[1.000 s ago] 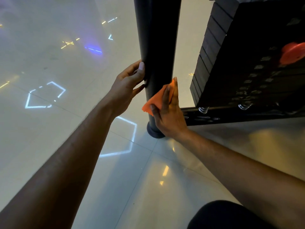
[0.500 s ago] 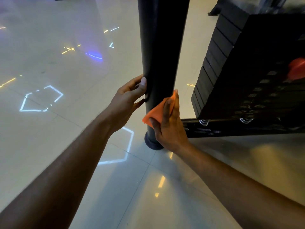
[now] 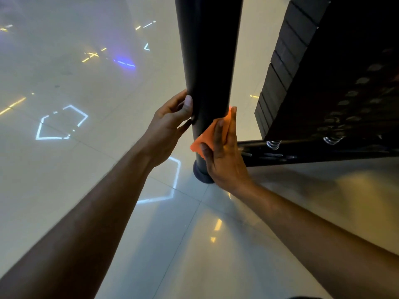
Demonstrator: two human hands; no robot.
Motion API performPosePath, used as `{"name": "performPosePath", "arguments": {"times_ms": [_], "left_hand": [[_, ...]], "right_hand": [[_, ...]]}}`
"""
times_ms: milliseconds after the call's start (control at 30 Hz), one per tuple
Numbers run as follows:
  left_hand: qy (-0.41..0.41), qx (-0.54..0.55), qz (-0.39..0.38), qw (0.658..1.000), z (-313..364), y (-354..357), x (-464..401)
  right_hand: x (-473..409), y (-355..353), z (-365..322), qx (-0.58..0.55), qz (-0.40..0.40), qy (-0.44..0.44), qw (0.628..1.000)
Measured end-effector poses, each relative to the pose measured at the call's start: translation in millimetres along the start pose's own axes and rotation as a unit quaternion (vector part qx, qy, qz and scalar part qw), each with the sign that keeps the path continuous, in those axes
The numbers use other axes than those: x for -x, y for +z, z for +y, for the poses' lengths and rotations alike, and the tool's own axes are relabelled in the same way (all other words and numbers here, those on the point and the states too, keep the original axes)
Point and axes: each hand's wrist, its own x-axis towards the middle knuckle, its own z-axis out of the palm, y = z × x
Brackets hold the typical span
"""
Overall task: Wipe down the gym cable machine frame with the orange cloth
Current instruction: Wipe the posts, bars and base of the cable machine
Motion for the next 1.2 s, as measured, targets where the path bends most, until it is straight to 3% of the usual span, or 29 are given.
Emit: {"name": "performPosePath", "arguments": {"times_ms": [300, 500, 700, 767, 900, 967, 1033, 1133, 1200], "left_hand": [[-0.024, 0.001, -0.014, 1.0, -20, 2, 1], [-0.029, 0.004, -0.022, 0.999, -19, 7, 3], [-0.004, 0.002, -0.039, 0.999, -38, 8, -3], [0.006, -0.006, -0.039, 0.999, -51, 10, -2], [0.004, -0.003, -0.005, 1.0, -74, 16, -1], [0.004, -0.002, 0.008, 1.0, -82, 17, -1], [0.006, 0.001, 0.01, 1.0, -88, 16, -2], [0.015, 0.013, 0.01, 1.0, -94, 16, -2], [0.017, 0.013, 0.017, 1.0, -97, 18, -2]], "right_hand": [[-5, 0, -9, -0.038, 0.038, 0.047, 0.997], [32, 15, 13, -0.019, -0.047, 0.042, 0.998], [4, 21, -9, -0.08, 0.071, 0.105, 0.989], [11, 23, 0, -0.054, 0.046, 0.082, 0.994], [42, 22, 40, 0.028, -0.088, 0.008, 0.996], [43, 20, 47, 0.031, -0.099, -0.009, 0.995], [39, 24, 38, -0.008, -0.071, -0.005, 0.997], [30, 38, 20, -0.096, -0.005, 0.075, 0.993], [27, 41, 21, -0.096, 0.013, 0.094, 0.991]]}}
